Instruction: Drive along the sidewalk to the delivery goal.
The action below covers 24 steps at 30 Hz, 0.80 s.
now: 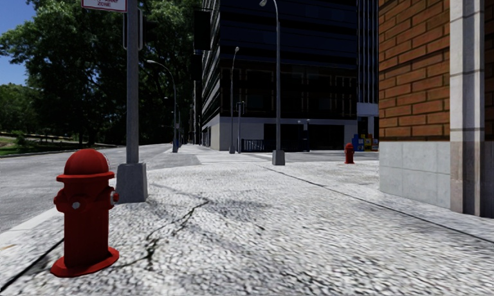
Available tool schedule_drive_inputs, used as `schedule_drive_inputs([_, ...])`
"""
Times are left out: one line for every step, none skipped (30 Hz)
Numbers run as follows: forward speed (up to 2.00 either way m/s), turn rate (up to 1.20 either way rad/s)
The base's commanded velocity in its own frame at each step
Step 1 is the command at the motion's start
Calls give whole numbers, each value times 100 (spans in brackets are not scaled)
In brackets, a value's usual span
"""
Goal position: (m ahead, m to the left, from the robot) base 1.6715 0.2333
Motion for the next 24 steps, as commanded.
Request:
schedule_drive_inputs([189,0])
schedule_drive_inputs([189,0])
schedule_drive_inputs([190,0])
schedule_drive_inputs([191,0])
schedule_drive_inputs([191,0])
schedule_drive_inputs([191,0])
schedule_drive_inputs([191,0])
schedule_drive_inputs([191,0])
schedule_drive_inputs([192,0])
schedule_drive_inputs([192,0])
schedule_drive_inputs([185,0])
schedule_drive_inputs([179,0])
schedule_drive_inputs([176,0])
schedule_drive_inputs([176,0])
schedule_drive_inputs([175,0])
schedule_drive_inputs([175,0])
schedule_drive_inputs([175,0])
schedule_drive_inputs([175,0])
schedule_drive_inputs([175,0])
schedule_drive_inputs([175,0])
schedule_drive_inputs([173,0])
schedule_drive_inputs([172,0])
schedule_drive_inputs([172,0])
schedule_drive_inputs([172,0])
